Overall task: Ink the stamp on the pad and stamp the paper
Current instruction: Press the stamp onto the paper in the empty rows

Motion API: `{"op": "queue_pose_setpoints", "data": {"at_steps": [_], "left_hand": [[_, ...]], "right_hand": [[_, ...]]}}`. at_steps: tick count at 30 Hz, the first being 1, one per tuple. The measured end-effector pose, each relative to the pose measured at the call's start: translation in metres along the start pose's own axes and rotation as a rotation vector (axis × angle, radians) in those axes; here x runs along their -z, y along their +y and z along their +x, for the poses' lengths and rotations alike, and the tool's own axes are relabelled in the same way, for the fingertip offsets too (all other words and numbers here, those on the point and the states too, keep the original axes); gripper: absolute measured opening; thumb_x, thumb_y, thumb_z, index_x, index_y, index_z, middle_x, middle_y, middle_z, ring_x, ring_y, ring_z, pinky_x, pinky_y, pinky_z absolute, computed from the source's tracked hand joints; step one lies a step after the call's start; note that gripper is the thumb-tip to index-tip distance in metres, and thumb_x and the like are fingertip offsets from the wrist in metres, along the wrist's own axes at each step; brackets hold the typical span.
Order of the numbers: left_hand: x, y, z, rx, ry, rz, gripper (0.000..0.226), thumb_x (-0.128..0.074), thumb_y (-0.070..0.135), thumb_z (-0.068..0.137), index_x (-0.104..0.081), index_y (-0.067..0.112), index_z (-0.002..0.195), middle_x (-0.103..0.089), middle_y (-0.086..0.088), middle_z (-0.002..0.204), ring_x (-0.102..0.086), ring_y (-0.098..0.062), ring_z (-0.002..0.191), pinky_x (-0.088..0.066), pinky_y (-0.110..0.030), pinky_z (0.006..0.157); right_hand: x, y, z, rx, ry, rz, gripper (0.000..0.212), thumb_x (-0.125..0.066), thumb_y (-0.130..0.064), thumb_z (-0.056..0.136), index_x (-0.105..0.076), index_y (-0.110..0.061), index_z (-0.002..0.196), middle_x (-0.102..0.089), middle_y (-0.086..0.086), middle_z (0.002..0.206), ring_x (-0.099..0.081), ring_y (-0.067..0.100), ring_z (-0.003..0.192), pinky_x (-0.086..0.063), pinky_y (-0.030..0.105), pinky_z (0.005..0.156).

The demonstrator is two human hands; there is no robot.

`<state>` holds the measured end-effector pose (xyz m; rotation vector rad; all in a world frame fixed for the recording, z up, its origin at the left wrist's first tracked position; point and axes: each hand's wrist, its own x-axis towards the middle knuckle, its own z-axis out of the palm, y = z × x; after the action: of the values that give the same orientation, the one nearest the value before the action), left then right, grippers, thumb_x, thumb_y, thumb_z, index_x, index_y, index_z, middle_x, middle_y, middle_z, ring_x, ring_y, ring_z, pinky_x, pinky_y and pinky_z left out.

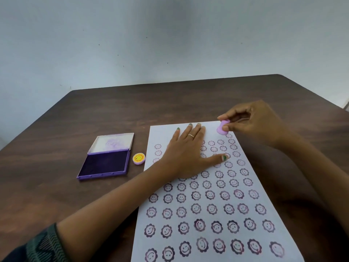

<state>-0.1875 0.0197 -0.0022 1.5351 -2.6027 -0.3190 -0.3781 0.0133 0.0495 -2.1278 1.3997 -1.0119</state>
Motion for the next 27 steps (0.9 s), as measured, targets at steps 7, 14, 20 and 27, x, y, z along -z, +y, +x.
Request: {"op": "queue_pose_setpoints", "data": {"at_steps": [7, 14, 20, 27], "left_hand": [[-0.001, 0.0, 0.0, 0.003, 0.016, -0.002, 0.095, -0.029, 0.075, 0.081, -0.002, 0.017, 0.151, -0.002, -0.002, 0.161, 0.004, -0.018, 0.148, 0.007, -0.042, 0.118], [-0.001, 0.0, 0.0, 0.008, 0.013, 0.0, 0.095, -0.03, 0.075, 0.081, -0.002, 0.017, 0.151, -0.001, -0.001, 0.161, 0.004, -0.018, 0.148, 0.008, -0.041, 0.117], [-0.001, 0.0, -0.001, 0.009, 0.015, 0.001, 0.094, -0.031, 0.074, 0.081, -0.002, 0.017, 0.151, -0.001, -0.001, 0.161, 0.005, -0.018, 0.148, 0.008, -0.041, 0.117], [-0.001, 0.001, 0.001, 0.017, 0.009, 0.005, 0.095, -0.03, 0.075, 0.08, -0.002, 0.018, 0.151, -0.001, -0.001, 0.161, 0.005, -0.018, 0.148, 0.009, -0.04, 0.116]], "right_hand": [[-0.008, -0.001, 0.0, 0.035, -0.023, -0.085, 0.026, -0.074, -0.008, 0.071, -0.07, -0.01, 0.096, -0.072, 0.006, 0.096, -0.067, 0.011, 0.081, -0.052, 0.018, 0.073], [-0.01, 0.0, 0.0, 0.056, -0.029, -0.14, 0.027, -0.072, -0.008, 0.072, -0.069, -0.007, 0.099, -0.072, 0.01, 0.099, -0.065, 0.014, 0.082, -0.051, 0.02, 0.073], [-0.012, 0.0, 0.001, 0.047, -0.049, -0.174, 0.028, -0.071, -0.009, 0.073, -0.068, -0.008, 0.101, -0.071, 0.011, 0.102, -0.063, 0.014, 0.082, -0.048, 0.016, 0.07], [-0.011, 0.0, 0.001, 0.049, -0.054, -0.204, 0.028, -0.071, -0.01, 0.073, -0.068, -0.009, 0.101, -0.071, 0.011, 0.102, -0.064, 0.016, 0.084, -0.049, 0.02, 0.073]]}}
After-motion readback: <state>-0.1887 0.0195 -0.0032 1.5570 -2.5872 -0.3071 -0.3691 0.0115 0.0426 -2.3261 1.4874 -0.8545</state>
